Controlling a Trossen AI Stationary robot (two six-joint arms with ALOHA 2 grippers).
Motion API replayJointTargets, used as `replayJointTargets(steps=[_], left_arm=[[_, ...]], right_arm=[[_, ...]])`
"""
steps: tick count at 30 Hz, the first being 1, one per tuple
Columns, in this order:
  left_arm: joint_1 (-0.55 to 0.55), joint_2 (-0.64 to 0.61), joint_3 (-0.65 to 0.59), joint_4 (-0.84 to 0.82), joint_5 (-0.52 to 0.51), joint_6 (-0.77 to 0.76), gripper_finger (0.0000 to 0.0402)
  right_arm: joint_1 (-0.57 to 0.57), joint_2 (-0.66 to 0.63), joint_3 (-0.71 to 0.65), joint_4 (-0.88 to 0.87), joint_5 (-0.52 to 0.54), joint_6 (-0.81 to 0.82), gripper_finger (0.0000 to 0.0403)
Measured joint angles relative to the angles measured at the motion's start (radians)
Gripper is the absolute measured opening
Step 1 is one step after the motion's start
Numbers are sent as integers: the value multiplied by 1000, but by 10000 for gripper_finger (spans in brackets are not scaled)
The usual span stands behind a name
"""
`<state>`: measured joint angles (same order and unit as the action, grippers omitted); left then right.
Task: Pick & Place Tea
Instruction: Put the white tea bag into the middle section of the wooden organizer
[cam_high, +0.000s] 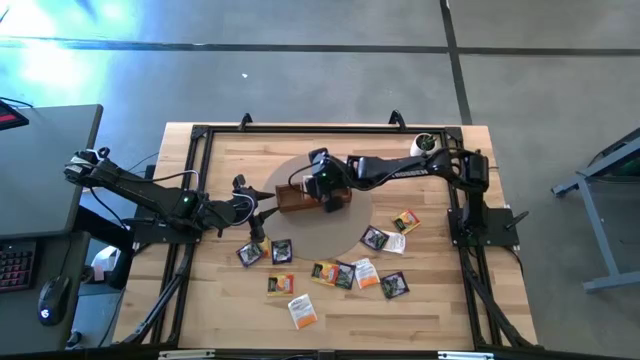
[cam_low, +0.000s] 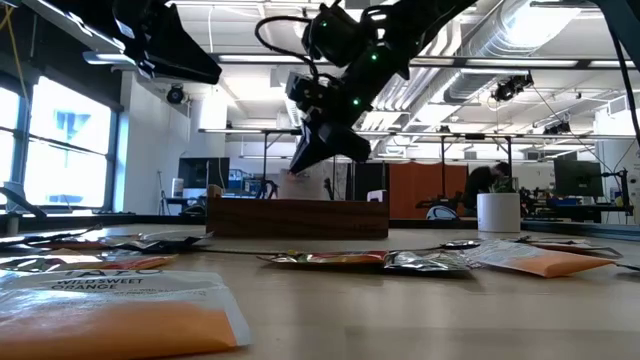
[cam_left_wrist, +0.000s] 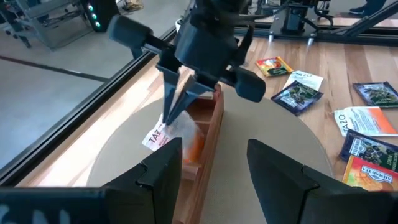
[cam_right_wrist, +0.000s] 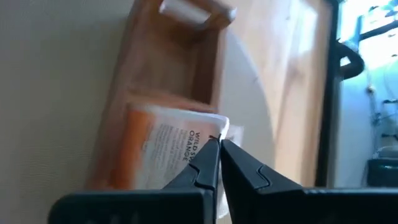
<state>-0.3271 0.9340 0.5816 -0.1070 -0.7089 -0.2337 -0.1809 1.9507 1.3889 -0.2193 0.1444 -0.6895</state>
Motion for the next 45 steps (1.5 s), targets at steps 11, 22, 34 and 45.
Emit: replayJointTargets(steps=[11, 22, 34, 45], left_arm=[[0, 0, 0, 0, 34, 0, 179], [0, 7, 0, 3, 503, -138, 179], [-2, 373, 0, 228, 713, -350, 179], [-209, 749, 39, 680, 730, -426, 179]], right_arm=[[12, 0, 1, 61, 19, 8, 98], [143, 0, 51, 5, 81, 119, 99], [354, 0, 51, -126, -38, 319, 74], [532, 0, 51, -131, -137, 506, 44]])
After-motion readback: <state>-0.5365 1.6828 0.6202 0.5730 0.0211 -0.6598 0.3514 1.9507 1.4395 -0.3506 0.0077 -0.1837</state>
